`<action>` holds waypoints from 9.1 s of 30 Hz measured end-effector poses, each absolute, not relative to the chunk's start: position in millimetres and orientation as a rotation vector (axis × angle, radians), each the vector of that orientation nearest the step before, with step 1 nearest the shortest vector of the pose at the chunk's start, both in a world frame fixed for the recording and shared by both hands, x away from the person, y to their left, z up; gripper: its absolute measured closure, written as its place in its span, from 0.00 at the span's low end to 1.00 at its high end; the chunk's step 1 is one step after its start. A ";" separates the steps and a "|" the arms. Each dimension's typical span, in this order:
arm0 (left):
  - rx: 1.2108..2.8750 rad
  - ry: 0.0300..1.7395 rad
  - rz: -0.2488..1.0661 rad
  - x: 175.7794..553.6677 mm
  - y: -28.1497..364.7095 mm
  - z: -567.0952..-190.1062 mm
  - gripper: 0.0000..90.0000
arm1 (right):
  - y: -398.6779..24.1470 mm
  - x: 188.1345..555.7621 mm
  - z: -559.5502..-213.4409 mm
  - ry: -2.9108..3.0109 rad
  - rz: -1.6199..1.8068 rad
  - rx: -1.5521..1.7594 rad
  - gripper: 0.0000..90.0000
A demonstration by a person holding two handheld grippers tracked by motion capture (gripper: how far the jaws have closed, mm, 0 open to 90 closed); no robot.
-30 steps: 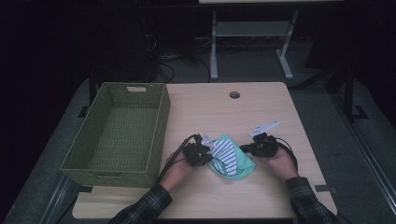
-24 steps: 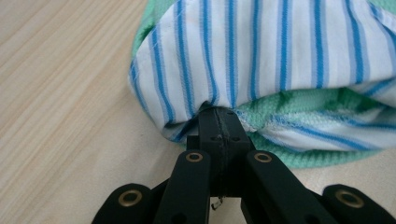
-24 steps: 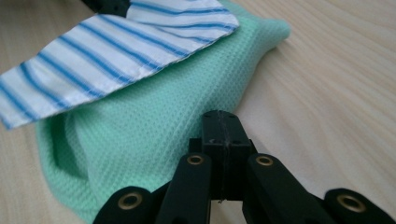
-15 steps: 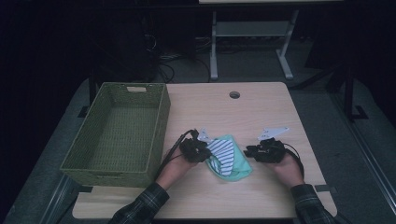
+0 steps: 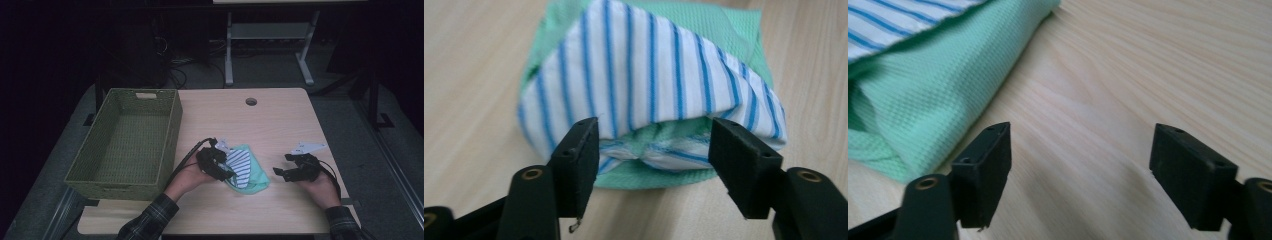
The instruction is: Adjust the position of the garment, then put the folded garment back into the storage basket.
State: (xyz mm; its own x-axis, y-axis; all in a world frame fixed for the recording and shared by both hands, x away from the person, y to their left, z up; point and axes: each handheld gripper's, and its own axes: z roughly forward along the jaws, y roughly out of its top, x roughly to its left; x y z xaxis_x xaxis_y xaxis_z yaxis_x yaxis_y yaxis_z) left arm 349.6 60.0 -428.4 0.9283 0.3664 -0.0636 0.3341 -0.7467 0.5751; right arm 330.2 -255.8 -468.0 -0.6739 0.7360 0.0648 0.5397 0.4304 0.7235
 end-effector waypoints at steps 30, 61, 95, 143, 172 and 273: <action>2.577 0.455 0.081 346.9 47.3 -453.7 0.27 | -255.7 332.0 -482.7 2.396 1.054 1.108 0.15; 2.550 0.475 0.089 355.1 51.1 -447.2 0.88 | -255.5 332.4 -482.5 2.390 1.052 1.122 0.15; 2.434 0.453 0.012 348.0 63.1 -389.8 0.88 | -255.0 332.1 -482.4 2.389 1.049 1.135 0.15; 2.383 0.533 0.126 367.8 131.3 -304.8 0.88 | -253.7 333.7 -483.5 2.398 1.013 1.151 0.02; 2.288 0.809 0.260 368.6 222.3 -289.1 0.88 | -254.3 332.2 -483.6 2.390 1.011 1.162 0.02; 2.167 1.333 0.331 373.3 339.0 -386.1 0.17 | -254.6 332.2 -483.8 2.393 1.013 1.155 0.02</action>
State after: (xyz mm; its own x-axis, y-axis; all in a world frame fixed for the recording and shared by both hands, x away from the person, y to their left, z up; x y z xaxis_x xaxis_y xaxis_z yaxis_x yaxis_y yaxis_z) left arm 373.3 339.0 -386.1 0.4730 0.8771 -0.0828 0.7369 -0.3424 0.5829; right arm 332.2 -254.6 -483.8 -0.6330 0.7733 0.0357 0.5639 0.4290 0.7056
